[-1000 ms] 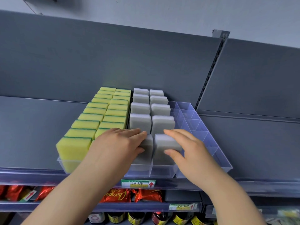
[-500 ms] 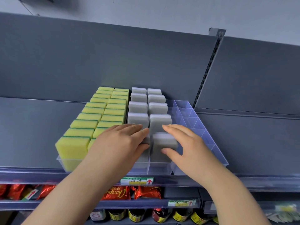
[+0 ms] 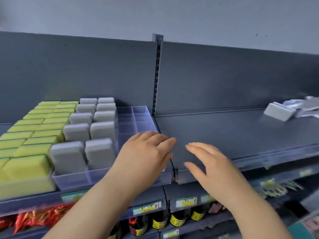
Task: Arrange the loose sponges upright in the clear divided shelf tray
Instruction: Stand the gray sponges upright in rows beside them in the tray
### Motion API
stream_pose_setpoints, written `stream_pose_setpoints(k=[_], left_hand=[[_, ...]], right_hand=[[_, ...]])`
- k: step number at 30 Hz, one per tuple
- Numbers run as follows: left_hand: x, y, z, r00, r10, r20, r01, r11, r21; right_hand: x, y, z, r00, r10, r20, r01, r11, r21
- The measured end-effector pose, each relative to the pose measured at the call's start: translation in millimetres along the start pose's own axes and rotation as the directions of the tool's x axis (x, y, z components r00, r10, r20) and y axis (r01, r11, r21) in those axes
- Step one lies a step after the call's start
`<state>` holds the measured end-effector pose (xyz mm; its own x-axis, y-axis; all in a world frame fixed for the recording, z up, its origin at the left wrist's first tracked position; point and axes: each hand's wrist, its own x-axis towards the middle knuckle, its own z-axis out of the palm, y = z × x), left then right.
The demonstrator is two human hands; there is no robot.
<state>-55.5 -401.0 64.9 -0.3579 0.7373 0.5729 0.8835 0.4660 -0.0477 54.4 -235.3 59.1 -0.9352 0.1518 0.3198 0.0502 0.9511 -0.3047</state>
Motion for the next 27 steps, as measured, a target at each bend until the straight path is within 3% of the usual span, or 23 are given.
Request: stream_pose_setpoints(k=[7,11,17,22,27], left_hand=[[47,152,81,0.981,0.163,0.105,-0.138,0.967,-0.212],[55,235,130,0.95,0.245,0.193,-0.195,0.949,-0.247],[77,323,169,0.92,0.331,0.211,-0.268,0.922,-0.279],[108,362,205,0.906,0.363,0.219,-0.289,0.907,-0.307],[176,385,239,0.935,0.329,0.129,-0.277,0.909,-0.313]], right_hand=[[-121,136,-40,0.944,0.328,0.041,-0.326,0.944,-0.053],[-194,203,-49,0.872,0.477,0.111,-0.47,0.878,-0.087],[-270,275,-59,0.739,0.657,0.148,-0.662,0.749,-0.02],[-288,329,-67,0.681,0.72,0.133,-0.73,0.682,0.041],[-259,392,-90,0.702,0.708,0.075,-0.711,0.702,0.04]])
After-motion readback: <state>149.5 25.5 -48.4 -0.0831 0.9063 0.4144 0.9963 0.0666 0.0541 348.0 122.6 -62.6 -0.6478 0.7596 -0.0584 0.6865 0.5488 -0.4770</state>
